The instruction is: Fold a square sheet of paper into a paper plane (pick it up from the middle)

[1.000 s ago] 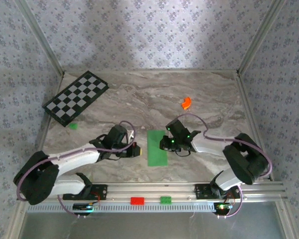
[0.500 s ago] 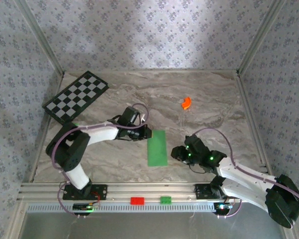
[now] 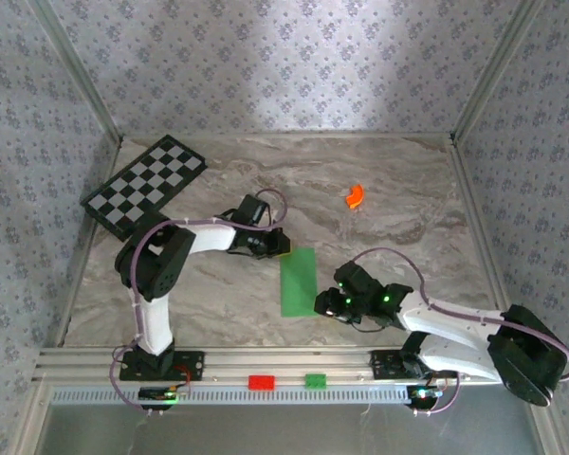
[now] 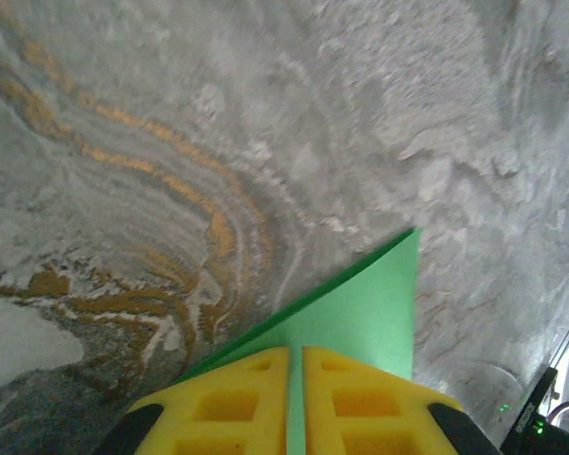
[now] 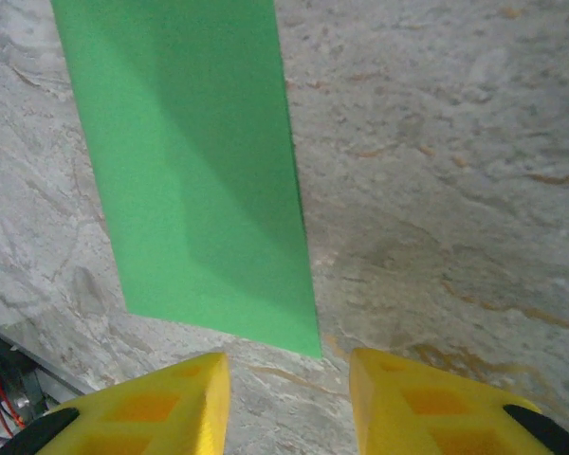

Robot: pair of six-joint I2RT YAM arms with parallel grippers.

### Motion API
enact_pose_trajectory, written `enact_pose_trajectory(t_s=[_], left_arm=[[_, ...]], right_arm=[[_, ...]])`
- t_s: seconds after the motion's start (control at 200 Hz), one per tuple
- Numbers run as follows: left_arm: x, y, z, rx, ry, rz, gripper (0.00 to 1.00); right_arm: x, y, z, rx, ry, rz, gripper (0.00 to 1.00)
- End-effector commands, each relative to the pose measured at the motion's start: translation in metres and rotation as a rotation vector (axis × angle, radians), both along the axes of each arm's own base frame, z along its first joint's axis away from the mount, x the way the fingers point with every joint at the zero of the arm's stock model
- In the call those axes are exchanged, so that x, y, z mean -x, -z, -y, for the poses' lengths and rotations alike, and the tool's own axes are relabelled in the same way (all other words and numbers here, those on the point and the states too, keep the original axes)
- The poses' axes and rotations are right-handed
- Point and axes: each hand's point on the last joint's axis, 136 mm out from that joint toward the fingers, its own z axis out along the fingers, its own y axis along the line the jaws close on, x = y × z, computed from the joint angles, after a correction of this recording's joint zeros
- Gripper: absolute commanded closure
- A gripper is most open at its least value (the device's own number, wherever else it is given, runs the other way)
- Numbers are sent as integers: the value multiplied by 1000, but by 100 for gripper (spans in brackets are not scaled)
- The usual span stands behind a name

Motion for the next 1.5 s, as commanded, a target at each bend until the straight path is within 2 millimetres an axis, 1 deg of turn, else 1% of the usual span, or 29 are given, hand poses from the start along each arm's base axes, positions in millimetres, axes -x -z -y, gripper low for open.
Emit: enact_pose_trajectory(t_s=[0.0,0.135,0.36,0.475,0.595,0.725,0.89,1.154,1.324,1.499], left_arm=[[14,16,-5,-12,33,-29,88],[25,32,-15,-45,37,-53,88],[31,41,-20,-65,39,-68,89],[31,41,-20,-64,38,-68,90],[31,38,-19,-61,39,-62,92],[31,37,-20,-56,35,-67,94],[36,37,-21,-43,11,-89,96],[43,32,-19,-9,-26,-108,96],[42,31,-18,-8,-22,-104,97],[41,28,-14,1,-15,-101,97]], right_arm=[[2,-2,-10,-43,-2,-23,60],[2,1,-13,-47,-2,-42,58],[3,12,-7,-10,34,-78,56],[3,14,-10,-27,45,-89,56],[3,13,-15,-44,39,-94,57],[-2,7,-24,-88,37,-86,59],[-6,2,-31,-124,56,-80,61],[-5,0,-31,-132,63,-89,65],[-7,-7,-34,-145,61,-78,66],[-10,-9,-29,-138,83,-61,67]])
